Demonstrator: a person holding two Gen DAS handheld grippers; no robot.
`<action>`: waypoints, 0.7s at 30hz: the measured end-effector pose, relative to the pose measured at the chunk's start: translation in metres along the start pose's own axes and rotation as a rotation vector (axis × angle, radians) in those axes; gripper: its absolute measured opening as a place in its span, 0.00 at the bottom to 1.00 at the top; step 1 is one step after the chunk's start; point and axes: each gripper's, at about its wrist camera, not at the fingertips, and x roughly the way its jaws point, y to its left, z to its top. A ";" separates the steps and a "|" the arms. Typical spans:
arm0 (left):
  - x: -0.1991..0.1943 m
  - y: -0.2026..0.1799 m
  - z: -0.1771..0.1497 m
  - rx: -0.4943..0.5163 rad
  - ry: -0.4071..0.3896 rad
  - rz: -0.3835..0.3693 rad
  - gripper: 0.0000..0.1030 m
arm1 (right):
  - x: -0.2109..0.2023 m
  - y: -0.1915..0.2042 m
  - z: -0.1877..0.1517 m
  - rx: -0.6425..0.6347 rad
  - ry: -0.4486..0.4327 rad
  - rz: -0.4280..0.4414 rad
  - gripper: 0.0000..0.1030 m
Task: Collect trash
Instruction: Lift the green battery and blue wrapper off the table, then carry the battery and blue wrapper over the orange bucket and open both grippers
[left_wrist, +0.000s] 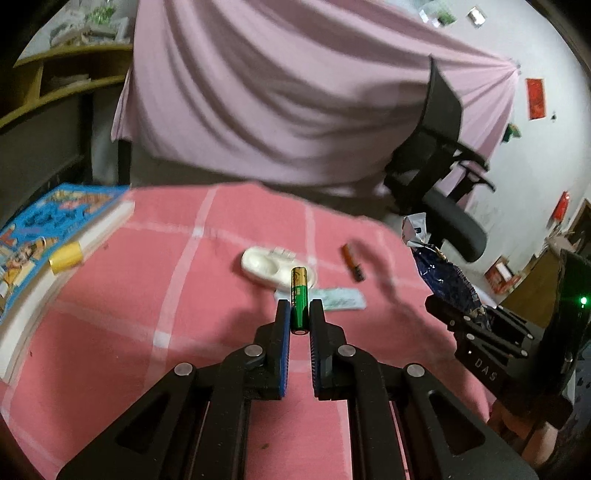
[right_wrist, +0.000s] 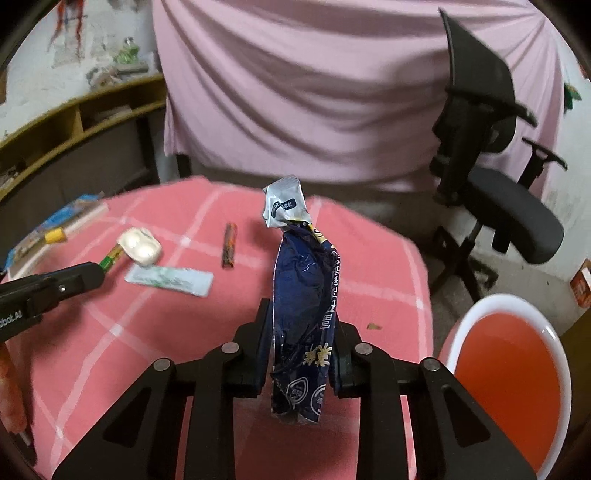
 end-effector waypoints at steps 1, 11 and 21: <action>-0.007 -0.003 -0.001 0.012 -0.038 -0.014 0.07 | -0.004 0.001 0.000 -0.001 -0.025 -0.005 0.22; -0.069 -0.036 -0.022 0.150 -0.324 -0.030 0.07 | -0.065 0.002 -0.005 0.023 -0.369 0.017 0.22; -0.094 -0.101 -0.018 0.250 -0.417 -0.086 0.07 | -0.115 -0.034 -0.011 0.127 -0.597 0.041 0.23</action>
